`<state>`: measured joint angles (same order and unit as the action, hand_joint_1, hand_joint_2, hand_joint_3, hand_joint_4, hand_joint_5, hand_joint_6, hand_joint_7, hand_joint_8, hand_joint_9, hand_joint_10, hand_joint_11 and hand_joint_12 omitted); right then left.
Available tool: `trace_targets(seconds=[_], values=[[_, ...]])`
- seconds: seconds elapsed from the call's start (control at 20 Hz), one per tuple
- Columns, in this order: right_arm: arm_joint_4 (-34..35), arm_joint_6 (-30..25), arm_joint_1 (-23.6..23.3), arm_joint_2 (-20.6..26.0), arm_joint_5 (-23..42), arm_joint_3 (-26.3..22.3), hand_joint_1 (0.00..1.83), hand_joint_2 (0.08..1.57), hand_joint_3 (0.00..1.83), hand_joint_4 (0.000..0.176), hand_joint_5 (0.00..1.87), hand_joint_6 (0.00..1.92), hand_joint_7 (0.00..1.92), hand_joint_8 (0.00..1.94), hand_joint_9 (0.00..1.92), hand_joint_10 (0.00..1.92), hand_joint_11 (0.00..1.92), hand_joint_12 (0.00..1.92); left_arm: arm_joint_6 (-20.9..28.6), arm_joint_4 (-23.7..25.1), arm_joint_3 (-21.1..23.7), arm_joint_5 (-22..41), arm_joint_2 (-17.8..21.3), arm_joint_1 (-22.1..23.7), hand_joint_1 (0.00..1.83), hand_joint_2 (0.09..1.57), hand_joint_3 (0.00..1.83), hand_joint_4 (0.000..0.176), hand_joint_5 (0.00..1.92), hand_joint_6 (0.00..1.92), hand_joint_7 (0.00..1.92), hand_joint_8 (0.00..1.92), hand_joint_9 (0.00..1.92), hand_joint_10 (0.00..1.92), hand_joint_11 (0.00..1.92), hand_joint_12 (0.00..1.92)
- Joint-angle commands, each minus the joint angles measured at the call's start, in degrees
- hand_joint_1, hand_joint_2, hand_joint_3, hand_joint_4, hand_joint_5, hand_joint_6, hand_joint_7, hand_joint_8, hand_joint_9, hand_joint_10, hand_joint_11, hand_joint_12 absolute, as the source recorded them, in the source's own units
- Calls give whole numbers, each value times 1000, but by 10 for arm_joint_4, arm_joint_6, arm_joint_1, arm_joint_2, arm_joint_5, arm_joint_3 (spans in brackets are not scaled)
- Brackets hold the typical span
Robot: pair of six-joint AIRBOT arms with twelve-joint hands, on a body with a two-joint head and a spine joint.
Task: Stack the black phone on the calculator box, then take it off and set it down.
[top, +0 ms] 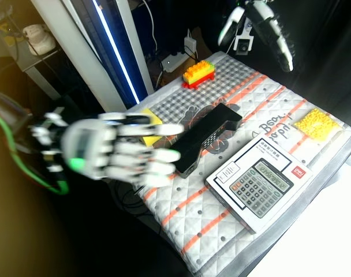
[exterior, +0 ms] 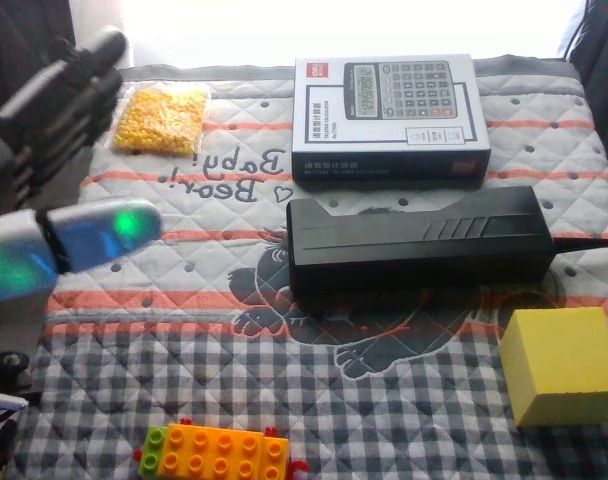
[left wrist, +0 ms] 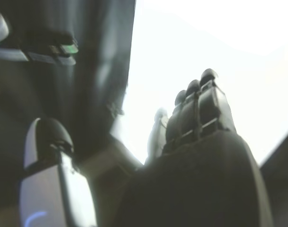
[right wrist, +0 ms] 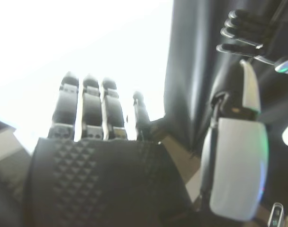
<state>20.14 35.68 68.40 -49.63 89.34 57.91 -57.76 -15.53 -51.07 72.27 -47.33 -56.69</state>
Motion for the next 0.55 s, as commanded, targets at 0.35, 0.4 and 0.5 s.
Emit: trace_targets(seconds=[0.35,0.4,0.5], values=[[-22,-4,10,8,117,-32,613,1172,16,134,43,0,182,0,247,0,181,66,112,-2,-2,227,9,-52,394,1035,2,95,0,0,97,1,137,0,51,302],[-36,-4,4,10,117,-35,581,1166,7,168,8,0,70,0,105,0,35,12,119,0,-2,253,10,-55,236,1096,0,42,0,0,45,0,122,0,119,235],[-72,7,-13,17,117,-44,638,1075,0,175,11,1,9,0,14,0,0,0,134,13,-1,269,17,-47,33,1165,0,152,0,0,1,0,7,0,6,124]])
